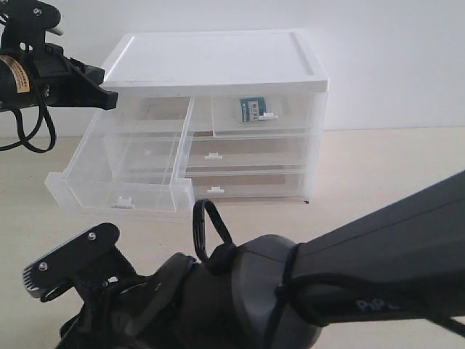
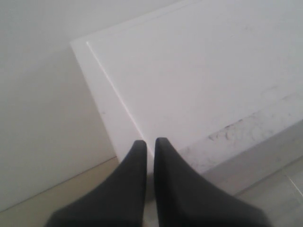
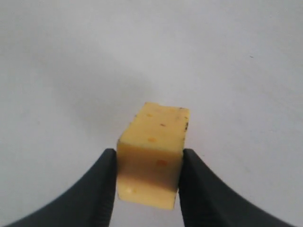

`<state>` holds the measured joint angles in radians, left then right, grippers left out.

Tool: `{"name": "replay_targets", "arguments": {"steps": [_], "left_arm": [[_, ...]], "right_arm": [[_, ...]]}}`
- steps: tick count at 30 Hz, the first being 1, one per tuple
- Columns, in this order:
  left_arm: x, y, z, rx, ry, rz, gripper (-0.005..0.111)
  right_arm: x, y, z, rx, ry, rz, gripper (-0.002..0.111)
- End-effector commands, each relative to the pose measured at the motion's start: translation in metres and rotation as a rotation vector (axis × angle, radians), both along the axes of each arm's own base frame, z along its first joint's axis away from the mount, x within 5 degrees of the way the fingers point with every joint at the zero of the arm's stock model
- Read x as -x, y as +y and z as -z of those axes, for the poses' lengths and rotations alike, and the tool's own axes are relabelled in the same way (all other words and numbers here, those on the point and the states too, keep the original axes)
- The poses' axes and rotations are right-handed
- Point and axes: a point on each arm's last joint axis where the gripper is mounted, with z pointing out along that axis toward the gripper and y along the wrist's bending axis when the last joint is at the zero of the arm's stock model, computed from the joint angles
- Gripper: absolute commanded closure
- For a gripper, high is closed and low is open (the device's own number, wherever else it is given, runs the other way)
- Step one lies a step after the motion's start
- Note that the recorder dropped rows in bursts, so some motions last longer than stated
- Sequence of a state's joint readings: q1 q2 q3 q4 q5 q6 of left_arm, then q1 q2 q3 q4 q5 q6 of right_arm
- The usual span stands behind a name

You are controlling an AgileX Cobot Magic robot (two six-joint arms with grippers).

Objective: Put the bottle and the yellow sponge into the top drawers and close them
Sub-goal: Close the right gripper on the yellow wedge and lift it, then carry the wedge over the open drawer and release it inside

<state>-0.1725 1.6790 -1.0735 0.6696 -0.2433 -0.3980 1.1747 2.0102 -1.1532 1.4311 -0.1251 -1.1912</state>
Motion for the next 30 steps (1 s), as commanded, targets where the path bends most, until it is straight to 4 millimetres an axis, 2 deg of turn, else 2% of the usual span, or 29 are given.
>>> {"name": "replay_targets", "arguments": {"steps": [1,6,11,14,18,19,20,23,24,25,26,28,30], "left_arm": [[0.001,0.002,0.000,-0.004,0.013,-0.016,0.103],[0.001,0.002,0.000,-0.004,0.013,-0.016,0.103],[0.001,0.002,0.000,-0.004,0.013,-0.016,0.103],[0.001,0.002,0.000,-0.004,0.013,-0.016,0.103],[0.001,0.002,-0.001,-0.003,0.006,-0.010,0.103],[0.001,0.001,-0.001,0.000,0.001,-0.007,0.103],[0.001,0.001,-0.002,0.000,0.000,-0.006,0.103],[0.001,0.001,-0.002,0.001,-0.001,-0.005,0.103],[0.001,0.001,-0.002,-0.002,-0.002,-0.004,0.103],[0.001,0.001,-0.002,-0.002,-0.002,-0.004,0.103],[0.001,0.001,-0.002,-0.002,-0.002,-0.004,0.103],[0.001,0.001,-0.002,-0.002,-0.002,-0.004,0.103],[0.001,0.001,-0.002,-0.003,0.000,-0.005,0.103]], "right_arm": [[0.017,-0.001,-0.024,-0.046,0.035,-0.170,0.108],[0.033,-0.004,-0.048,-0.088,0.049,-0.350,0.108],[0.039,-0.010,-0.062,-0.071,0.035,-0.465,0.108],[0.036,-0.019,-0.068,-0.027,0.053,-0.487,0.108],[0.031,-0.041,-0.082,0.092,0.064,-0.513,0.108],[0.029,-0.055,-0.096,0.127,0.063,-0.511,0.108],[0.030,-0.060,-0.103,0.133,0.064,-0.511,0.108],[0.026,-0.091,-0.155,0.066,-0.057,-0.460,0.108],[0.025,-0.097,-0.163,0.052,-0.076,-0.446,0.108],[0.020,-0.110,-0.179,0.015,-0.108,-0.393,0.108],[0.015,-0.119,-0.188,-0.009,-0.133,-0.354,0.108],[0.006,-0.126,-0.195,-0.040,-0.163,-0.299,0.108],[-0.001,-0.126,-0.198,-0.069,-0.195,-0.263,0.108]]}}
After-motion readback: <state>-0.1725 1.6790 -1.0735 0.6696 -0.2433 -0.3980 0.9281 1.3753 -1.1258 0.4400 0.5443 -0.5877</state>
